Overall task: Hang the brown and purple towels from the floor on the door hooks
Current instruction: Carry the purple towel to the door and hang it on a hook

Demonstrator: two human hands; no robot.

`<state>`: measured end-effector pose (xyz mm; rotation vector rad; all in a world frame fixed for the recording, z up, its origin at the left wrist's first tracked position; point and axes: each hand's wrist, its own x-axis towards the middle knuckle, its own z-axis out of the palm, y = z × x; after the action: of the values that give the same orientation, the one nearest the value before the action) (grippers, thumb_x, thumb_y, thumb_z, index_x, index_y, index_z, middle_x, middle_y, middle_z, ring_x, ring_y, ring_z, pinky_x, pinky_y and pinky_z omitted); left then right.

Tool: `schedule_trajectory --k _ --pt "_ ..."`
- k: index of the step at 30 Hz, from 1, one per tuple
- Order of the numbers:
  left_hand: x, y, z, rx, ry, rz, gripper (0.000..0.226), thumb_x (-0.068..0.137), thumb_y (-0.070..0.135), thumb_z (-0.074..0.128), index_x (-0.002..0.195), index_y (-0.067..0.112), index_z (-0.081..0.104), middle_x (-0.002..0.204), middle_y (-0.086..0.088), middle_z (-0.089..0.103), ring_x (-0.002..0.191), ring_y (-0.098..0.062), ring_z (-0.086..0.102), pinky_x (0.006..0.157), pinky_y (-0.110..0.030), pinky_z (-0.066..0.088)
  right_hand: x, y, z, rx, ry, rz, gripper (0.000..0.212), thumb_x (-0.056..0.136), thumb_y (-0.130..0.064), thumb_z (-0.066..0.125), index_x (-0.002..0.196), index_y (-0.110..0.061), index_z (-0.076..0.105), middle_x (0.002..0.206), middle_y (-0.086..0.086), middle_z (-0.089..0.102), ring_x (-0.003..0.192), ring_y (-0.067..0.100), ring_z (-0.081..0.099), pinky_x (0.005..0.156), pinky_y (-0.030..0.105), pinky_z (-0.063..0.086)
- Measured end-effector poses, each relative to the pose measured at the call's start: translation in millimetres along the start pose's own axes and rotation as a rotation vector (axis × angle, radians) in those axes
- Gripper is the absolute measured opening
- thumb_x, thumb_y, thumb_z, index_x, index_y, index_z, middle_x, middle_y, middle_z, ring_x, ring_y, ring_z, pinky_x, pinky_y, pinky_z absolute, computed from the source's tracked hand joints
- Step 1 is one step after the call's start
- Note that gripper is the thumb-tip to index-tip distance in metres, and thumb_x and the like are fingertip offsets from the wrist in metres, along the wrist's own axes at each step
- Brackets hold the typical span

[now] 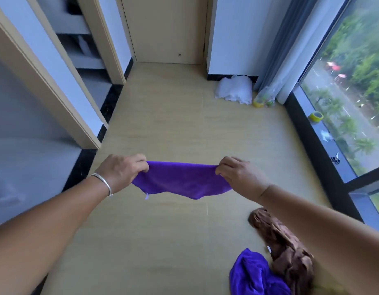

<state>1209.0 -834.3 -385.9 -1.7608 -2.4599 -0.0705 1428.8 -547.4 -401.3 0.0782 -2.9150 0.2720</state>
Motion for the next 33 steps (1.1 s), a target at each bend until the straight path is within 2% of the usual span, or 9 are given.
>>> schedule_trajectory --k 4,6,10,14,16,20,25,28,33 --pt "1 -20 -81 0.088 0.037 -0.033 0.037 0.066 -0.013 0.067 0.084 0.020 0.064 0.086 0.004 0.060 0.062 -0.023 0.055 0.044 -0.027 0.040 43 -22 -86 -0.080 0.068 -0.012 0.027 0.081 0.006 0.064 0.096 -0.016 0.067 0.094 0.004 0.061 0.079 0.027 0.060 0.054 0.040 0.054" --pt "-1 -30 -115 0.125 0.091 -0.081 0.041 0.067 -0.012 0.065 0.087 0.024 0.063 0.088 0.007 0.060 0.068 -0.021 0.057 0.047 -0.028 0.044 60 -35 -124 -0.128 0.093 -0.019 0.030 0.081 0.006 0.063 0.099 -0.018 0.066 0.097 0.002 0.062 0.082 0.025 0.061 0.057 0.033 0.053" --pt "-5 -45 -178 0.169 0.231 -0.138 0.041 0.064 -0.011 0.066 0.081 0.026 0.066 0.079 0.011 0.062 0.063 -0.019 0.058 0.053 -0.024 0.038 94 -58 -183 -0.195 0.094 -0.066 0.040 0.088 0.003 0.053 0.116 -0.023 0.063 0.113 -0.004 0.061 0.101 0.019 0.058 0.073 0.035 0.054" --pt "-11 -59 -240 0.149 0.392 -0.179 0.030 0.062 -0.003 0.066 0.071 0.025 0.064 0.071 0.014 0.063 0.064 -0.018 0.055 0.061 -0.031 0.046 127 -77 -234 -0.216 0.154 -0.064 0.035 0.096 -0.010 0.047 0.120 -0.029 0.062 0.120 -0.013 0.061 0.111 0.009 0.054 0.086 0.028 0.049" --pt "-13 -69 -267 0.126 0.433 -0.193 0.019 0.066 0.009 0.065 0.072 0.027 0.063 0.071 0.015 0.061 0.068 -0.016 0.055 0.064 -0.031 0.046 142 -89 -255 -0.173 0.245 -0.028 0.027 0.096 -0.018 0.049 0.113 -0.028 0.067 0.115 -0.014 0.065 0.107 0.009 0.057 0.085 0.023 0.045" --pt "-8 -89 -309 0.111 0.414 -0.259 0.012 0.083 0.020 0.062 0.084 0.032 0.063 0.086 0.017 0.060 0.078 -0.012 0.057 0.062 -0.025 0.039 173 -105 -289 -0.110 0.308 0.013 0.021 0.094 -0.020 0.053 0.105 -0.024 0.071 0.108 -0.011 0.067 0.098 0.012 0.060 0.082 0.026 0.047" --pt "11 -113 -346 0.168 0.457 -0.321 0.027 0.085 0.006 0.052 0.085 0.032 0.050 0.092 0.016 0.051 0.073 -0.017 0.054 0.059 -0.028 0.040 214 -105 -312 -0.071 0.387 0.004 0.021 0.094 -0.011 0.052 0.097 -0.021 0.071 0.092 -0.010 0.063 0.080 0.010 0.053 0.068 0.018 0.032" --pt "30 -122 -360 0.257 0.473 -0.318 0.041 0.077 -0.006 0.048 0.089 0.032 0.043 0.099 0.015 0.045 0.077 -0.014 0.050 0.055 -0.027 0.034 242 -93 -319 -0.049 0.391 -0.028 0.023 0.095 -0.007 0.050 0.097 -0.020 0.069 0.093 -0.007 0.061 0.081 0.015 0.056 0.069 0.021 0.038" --pt "79 -144 -376 0.399 0.416 -0.303 0.049 0.071 -0.013 0.043 0.099 0.028 0.047 0.115 0.011 0.044 0.097 -0.018 0.047 0.065 -0.034 0.046 297 -54 -329 -0.137 0.394 -0.154 0.033 0.096 -0.002 0.046 0.110 -0.023 0.068 0.110 -0.005 0.062 0.094 0.017 0.059 0.077 0.026 0.048"
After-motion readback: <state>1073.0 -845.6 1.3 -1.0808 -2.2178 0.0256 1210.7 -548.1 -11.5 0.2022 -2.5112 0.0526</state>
